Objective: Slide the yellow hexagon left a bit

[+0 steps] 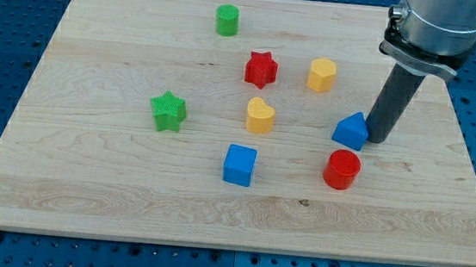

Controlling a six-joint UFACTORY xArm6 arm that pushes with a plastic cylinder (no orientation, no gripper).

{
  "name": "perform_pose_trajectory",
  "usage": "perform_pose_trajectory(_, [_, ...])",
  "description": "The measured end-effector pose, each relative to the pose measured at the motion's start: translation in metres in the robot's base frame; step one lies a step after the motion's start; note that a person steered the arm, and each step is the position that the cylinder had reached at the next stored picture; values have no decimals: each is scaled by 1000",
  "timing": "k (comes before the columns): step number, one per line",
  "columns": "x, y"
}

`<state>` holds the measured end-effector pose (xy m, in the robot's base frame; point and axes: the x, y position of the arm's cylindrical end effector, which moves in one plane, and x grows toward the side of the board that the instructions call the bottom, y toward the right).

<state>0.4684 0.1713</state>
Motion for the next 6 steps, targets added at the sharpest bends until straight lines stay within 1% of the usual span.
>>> perform_pose_trajectory(1, [-25, 16])
perform_pose_trajectory(2, [-87, 22])
perform_pose_trajectory(3, [-92, 12])
perform_pose_trajectory(4, [-101, -45])
perform_pose_trajectory(5, [-110, -58])
perform_pose_trajectory(6, [-125, -58])
